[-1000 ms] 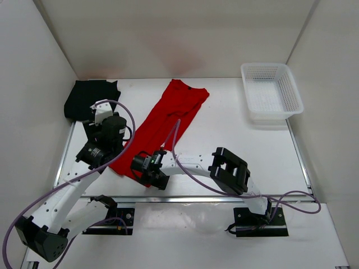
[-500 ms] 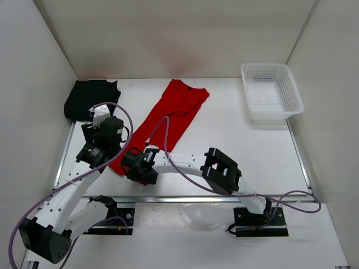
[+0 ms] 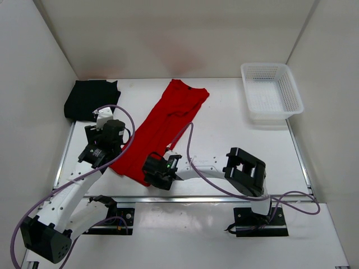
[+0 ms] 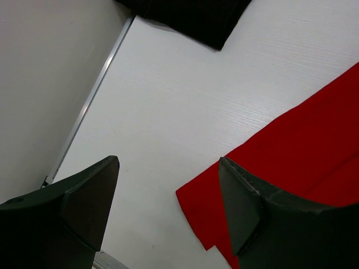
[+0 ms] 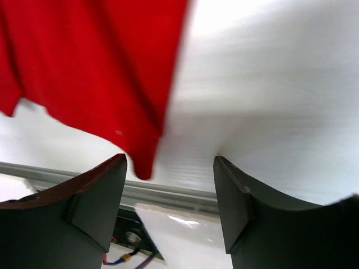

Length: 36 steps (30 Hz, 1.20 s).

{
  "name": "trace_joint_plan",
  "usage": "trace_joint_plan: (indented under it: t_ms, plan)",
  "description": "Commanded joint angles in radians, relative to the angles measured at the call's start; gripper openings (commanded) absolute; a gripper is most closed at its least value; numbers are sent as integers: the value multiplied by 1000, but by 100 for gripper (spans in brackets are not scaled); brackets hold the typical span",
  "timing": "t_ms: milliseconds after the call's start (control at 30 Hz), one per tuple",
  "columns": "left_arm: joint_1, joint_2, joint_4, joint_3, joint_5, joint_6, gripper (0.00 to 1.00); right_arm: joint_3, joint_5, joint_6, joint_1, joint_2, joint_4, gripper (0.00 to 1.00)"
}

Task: Fold and stack the t-shirts
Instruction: Rotate the tshirt 90 degrees

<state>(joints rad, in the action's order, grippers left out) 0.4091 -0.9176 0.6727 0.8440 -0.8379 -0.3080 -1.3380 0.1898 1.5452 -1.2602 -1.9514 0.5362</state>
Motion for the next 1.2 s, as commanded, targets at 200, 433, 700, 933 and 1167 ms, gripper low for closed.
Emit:
trace_joint_plan:
  t_ms: [200, 433, 700, 933, 1167]
  plan:
    - [3, 3, -16, -11, 19, 21, 82, -21, 63, -106, -10, 11, -216, 62]
    - [4, 5, -12, -8, 26, 23, 82, 24, 13, 66, 7, 17, -101, 57]
    - [8, 11, -10, -16, 19, 29, 81, 0, 39, 32, 19, 0, -139, 51]
    - [5, 3, -15, -19, 19, 36, 81, 48, 4, 69, 19, 14, -159, 41]
    - [-4, 11, -7, -29, 37, 30, 82, -30, -53, 32, 42, -63, -105, 21]
